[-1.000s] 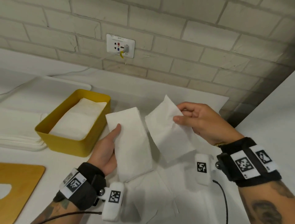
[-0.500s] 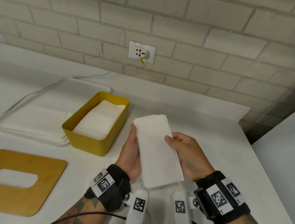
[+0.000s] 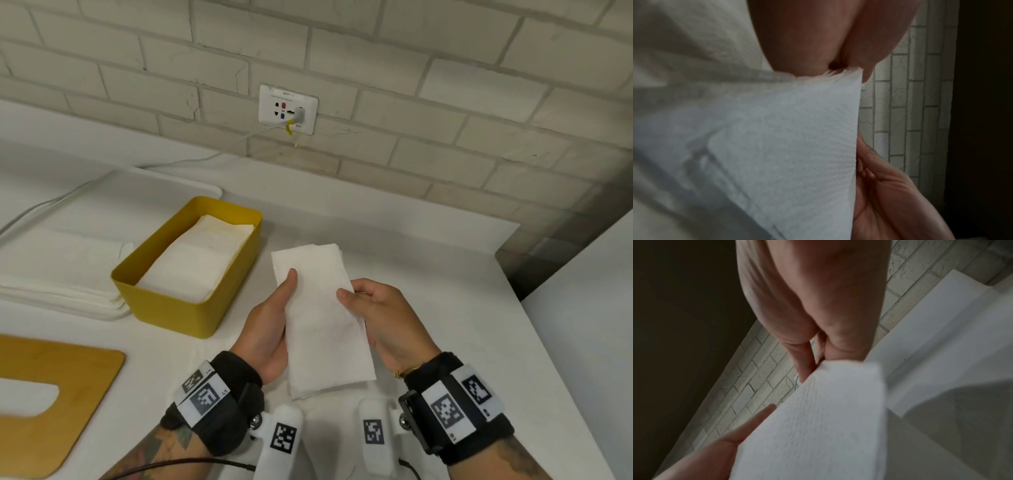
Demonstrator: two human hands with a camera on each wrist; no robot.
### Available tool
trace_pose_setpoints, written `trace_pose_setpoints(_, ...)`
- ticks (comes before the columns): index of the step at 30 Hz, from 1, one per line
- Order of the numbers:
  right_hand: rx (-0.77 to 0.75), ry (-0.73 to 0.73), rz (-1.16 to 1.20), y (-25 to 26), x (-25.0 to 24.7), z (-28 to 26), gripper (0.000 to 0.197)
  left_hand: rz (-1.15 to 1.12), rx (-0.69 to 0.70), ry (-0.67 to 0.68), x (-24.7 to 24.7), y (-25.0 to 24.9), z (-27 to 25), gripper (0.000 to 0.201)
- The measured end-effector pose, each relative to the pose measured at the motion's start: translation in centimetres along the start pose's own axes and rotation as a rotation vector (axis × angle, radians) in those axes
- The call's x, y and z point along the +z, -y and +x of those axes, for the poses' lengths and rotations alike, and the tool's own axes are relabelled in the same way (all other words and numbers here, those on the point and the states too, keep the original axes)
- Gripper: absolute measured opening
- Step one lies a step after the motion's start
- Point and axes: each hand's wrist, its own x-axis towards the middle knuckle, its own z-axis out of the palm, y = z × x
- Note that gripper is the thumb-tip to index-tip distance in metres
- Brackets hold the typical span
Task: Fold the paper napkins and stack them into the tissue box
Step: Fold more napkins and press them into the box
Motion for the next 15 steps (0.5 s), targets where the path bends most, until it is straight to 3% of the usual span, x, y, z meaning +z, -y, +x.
trace_pose_setpoints(5,-0.016,0.011,-0.038,-1.0,0.5,-0.7,0.017,-0.016,0.035,-0.053,-0.2,-0.3,0.1,0.046)
trace_pose_setpoints(11,0.162,0.229,-0.286,-3.0,-2.0,-2.5,0.019,-0.026,0.177,-0.16,-2.2,-2.5,-0.3,0.032)
trace_pose_setpoints(15,0.109,0.114,-0.551,-2.0,-5.7,-0.9,0.014,-0.011,0.164,-0.168,-3.5,-2.6,-1.2,0.033)
